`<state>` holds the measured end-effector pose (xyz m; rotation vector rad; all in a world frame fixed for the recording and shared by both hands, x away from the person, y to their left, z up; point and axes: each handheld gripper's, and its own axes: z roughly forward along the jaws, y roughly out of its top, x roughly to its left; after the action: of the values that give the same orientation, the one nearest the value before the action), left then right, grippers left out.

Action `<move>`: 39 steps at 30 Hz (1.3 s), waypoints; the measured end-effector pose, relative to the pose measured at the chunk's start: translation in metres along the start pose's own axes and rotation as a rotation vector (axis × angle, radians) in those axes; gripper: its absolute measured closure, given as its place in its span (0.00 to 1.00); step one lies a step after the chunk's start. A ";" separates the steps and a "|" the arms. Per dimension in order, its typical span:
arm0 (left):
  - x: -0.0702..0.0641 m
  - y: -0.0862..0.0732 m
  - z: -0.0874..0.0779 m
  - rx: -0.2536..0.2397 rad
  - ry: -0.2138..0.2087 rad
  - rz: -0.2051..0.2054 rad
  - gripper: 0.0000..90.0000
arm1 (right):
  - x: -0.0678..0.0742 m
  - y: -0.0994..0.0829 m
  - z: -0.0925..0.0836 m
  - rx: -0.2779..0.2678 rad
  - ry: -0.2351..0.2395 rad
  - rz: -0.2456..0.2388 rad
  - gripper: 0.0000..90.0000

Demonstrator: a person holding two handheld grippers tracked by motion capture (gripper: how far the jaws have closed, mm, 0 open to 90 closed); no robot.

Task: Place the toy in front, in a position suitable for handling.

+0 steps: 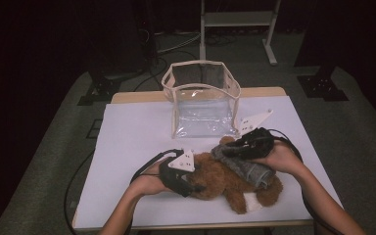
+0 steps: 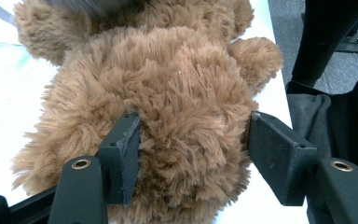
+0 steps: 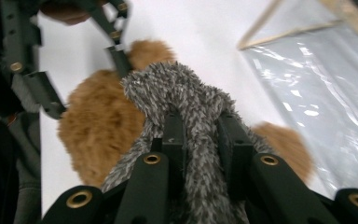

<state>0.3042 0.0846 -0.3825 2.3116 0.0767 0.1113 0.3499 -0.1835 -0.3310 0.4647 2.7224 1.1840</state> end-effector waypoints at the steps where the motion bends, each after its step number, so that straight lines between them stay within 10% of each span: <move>1: 0.000 0.000 0.000 -0.003 -0.001 -0.005 0.41 | -0.003 -0.001 -0.002 -0.001 -0.006 0.016 0.83; 12: 0.005 0.014 -0.007 -0.064 0.039 -0.010 0.34 | 0.018 -0.022 0.010 0.029 0.069 -0.004 0.83; 16: 0.002 0.018 0.006 -0.004 0.018 0.007 0.36 | 0.027 -0.023 0.010 0.035 0.081 -0.034 0.83; 29: -0.002 0.015 0.007 0.031 0.004 0.033 0.37 | -0.013 -0.028 -0.024 -0.019 -0.035 0.061 0.83; 39: 0.008 0.031 0.002 -0.021 0.041 -0.016 0.26 | 0.012 -0.049 -0.011 -0.024 0.041 0.069 0.83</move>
<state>0.3133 0.0625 -0.3604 2.2874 0.1149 0.1511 0.3247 -0.2184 -0.3595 0.5415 2.7447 1.2548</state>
